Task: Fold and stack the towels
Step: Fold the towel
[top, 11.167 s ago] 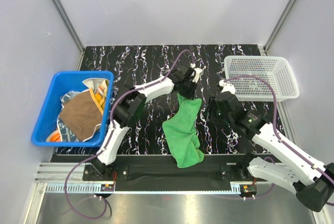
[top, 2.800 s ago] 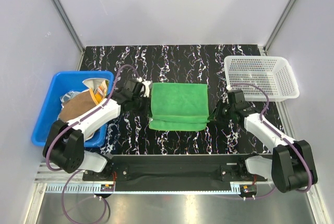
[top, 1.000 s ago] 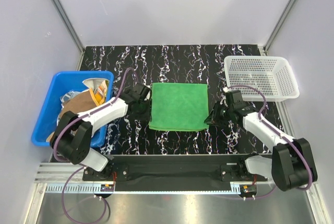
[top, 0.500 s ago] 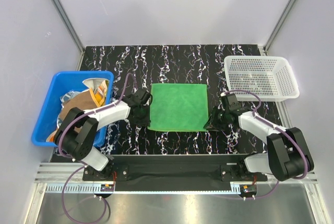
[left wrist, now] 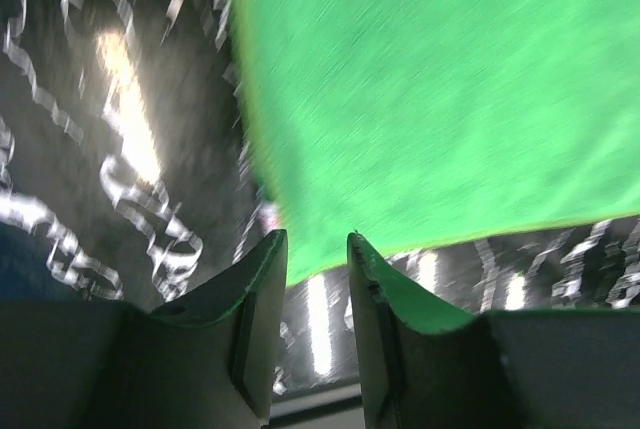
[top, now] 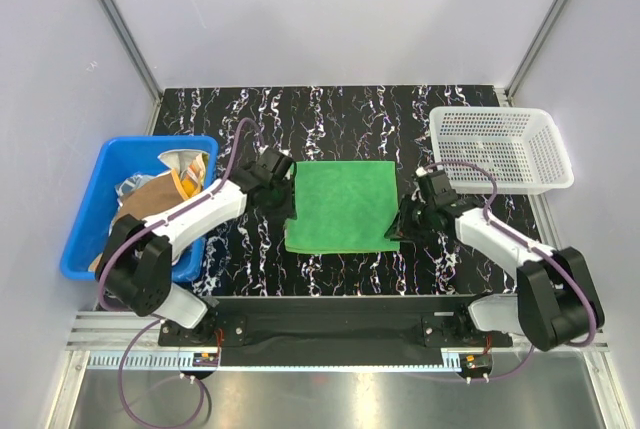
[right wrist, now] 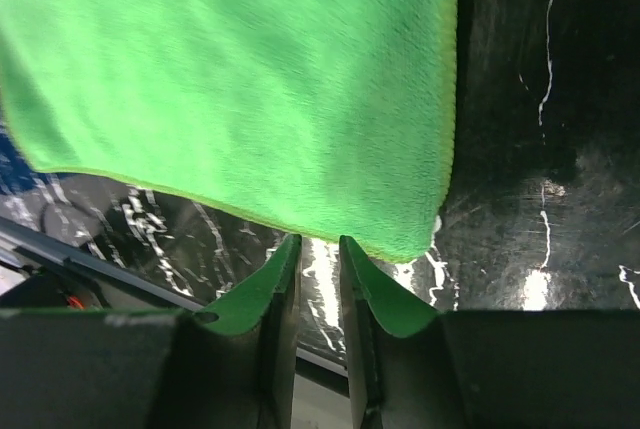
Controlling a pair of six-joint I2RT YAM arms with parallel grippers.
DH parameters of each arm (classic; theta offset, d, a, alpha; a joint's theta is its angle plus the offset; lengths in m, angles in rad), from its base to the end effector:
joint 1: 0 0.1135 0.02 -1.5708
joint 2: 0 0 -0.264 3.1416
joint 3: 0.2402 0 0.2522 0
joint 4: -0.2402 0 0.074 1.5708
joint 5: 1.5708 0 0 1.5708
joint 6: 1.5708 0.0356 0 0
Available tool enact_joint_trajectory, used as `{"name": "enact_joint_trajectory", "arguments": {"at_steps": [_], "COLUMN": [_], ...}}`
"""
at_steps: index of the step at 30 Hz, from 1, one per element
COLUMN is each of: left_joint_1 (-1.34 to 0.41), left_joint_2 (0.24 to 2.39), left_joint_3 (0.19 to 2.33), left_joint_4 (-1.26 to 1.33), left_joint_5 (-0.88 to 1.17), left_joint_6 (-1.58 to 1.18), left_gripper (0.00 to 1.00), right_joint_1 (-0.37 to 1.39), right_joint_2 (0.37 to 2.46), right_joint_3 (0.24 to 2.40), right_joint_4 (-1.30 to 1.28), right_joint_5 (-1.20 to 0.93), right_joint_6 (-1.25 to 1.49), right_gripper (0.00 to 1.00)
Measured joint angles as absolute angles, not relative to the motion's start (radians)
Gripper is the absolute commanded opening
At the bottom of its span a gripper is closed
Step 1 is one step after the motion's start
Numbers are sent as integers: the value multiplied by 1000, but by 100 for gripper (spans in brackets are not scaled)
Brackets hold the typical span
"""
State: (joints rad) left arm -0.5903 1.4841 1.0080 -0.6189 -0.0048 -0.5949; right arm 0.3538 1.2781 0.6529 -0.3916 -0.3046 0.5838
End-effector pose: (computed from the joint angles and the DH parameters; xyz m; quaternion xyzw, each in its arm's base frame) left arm 0.2431 -0.1627 0.2201 -0.0028 0.9718 -0.1297 0.1968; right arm 0.2161 0.0912 0.1797 0.0679 0.9492 0.2523 0.1752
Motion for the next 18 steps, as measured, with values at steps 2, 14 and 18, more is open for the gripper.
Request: {"name": "enact_joint_trajectory", "arguments": {"at_steps": [2,14,18], "left_joint_1": [-590,-590,-591], "left_joint_2": [1502,1510,1485], "left_joint_3": [1017,789,766], "left_joint_4": [-588,-481,-463], "left_joint_5": [-4,3,4], "left_joint_6": [-597,-677,-690], "left_gripper": [35,33,35], "right_joint_1": [361,376,394], "right_joint_2": [1319,1328,1302], "right_joint_3": [651,582,592], "right_joint_4": [-386,-403,-423], "right_joint_5": [-304,-251,-249], "right_joint_6": [585,614,618], "right_gripper": [27,29,34]}}
